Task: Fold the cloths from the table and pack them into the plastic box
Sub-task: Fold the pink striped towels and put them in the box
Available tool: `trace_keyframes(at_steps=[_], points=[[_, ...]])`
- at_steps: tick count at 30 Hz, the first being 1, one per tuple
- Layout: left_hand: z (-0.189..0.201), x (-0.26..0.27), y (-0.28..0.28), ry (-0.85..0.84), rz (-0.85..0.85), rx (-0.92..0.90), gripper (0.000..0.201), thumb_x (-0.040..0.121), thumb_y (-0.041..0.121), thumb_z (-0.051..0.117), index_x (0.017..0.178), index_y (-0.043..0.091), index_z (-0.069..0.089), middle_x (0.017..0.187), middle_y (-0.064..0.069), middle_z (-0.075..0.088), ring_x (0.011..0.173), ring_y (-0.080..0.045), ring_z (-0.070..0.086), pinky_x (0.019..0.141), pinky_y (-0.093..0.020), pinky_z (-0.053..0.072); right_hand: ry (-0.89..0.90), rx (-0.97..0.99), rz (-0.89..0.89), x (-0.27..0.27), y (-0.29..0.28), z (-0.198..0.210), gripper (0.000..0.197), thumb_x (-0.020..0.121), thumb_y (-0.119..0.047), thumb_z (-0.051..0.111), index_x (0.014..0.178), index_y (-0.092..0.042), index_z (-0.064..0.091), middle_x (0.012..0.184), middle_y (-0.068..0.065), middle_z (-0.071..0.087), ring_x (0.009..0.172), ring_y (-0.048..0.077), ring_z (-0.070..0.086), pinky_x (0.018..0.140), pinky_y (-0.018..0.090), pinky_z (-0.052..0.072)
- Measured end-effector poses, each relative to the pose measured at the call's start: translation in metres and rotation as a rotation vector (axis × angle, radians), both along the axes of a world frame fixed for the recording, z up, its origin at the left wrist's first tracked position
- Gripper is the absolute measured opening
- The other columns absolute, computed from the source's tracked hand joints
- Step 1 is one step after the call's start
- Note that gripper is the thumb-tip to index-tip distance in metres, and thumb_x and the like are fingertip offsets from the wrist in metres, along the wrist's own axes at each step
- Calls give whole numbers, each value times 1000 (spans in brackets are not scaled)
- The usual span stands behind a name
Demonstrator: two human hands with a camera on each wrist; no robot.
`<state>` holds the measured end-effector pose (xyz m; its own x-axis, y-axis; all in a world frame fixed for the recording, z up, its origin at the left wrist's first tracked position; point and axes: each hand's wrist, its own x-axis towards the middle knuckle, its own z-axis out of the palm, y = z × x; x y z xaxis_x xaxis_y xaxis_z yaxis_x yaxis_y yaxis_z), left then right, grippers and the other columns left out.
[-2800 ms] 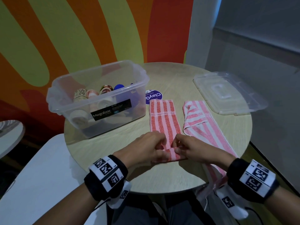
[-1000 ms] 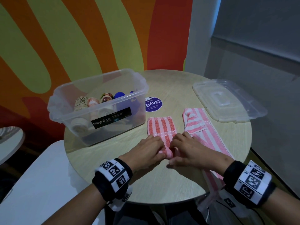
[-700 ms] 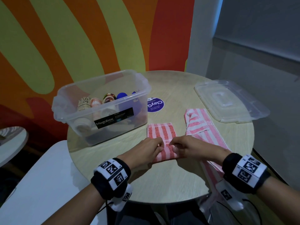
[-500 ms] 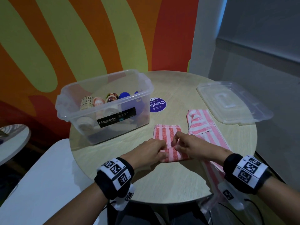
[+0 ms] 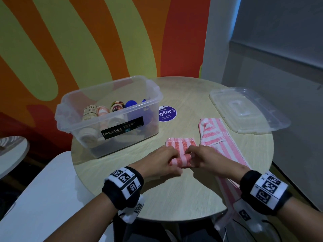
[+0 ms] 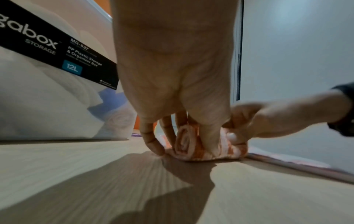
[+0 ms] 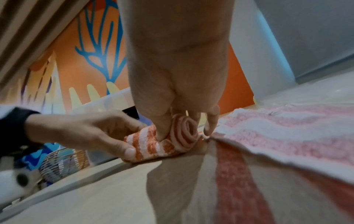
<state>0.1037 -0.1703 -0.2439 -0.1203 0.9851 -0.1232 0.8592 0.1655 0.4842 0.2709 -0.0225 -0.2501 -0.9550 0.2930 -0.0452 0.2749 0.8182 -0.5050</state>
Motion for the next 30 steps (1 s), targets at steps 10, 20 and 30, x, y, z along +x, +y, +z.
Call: trace_keyframes(at_steps=[10, 20, 30], points=[[-4, -20, 19, -63, 176, -147, 33, 107, 42, 46, 133, 22, 53, 125, -5, 69, 102, -19, 68, 84, -33, 57, -5, 339, 77, 2, -3, 0, 43, 94, -43, 62, 130, -23, 54, 124, -3, 52, 114, 20, 45, 93, 39, 40], [8, -8, 21, 213, 80, -40, 40, 97, 44, 66, 124, 16, 60, 117, -4, 62, 99, -19, 53, 78, -30, 42, -125, 124, 46, -30, 19, 6, 3, 100, -23, 57, 103, -24, 59, 97, -5, 58, 93, 17, 51, 78, 36, 38], [-8, -23, 44, 130, 307, -128, 29, 108, 36, 46, 114, 14, 63, 113, -9, 58, 110, -26, 52, 92, -43, 50, -234, 124, -28, -53, 28, 9, 28, 102, -43, 54, 120, -21, 58, 113, 1, 53, 105, 22, 47, 81, 31, 42]])
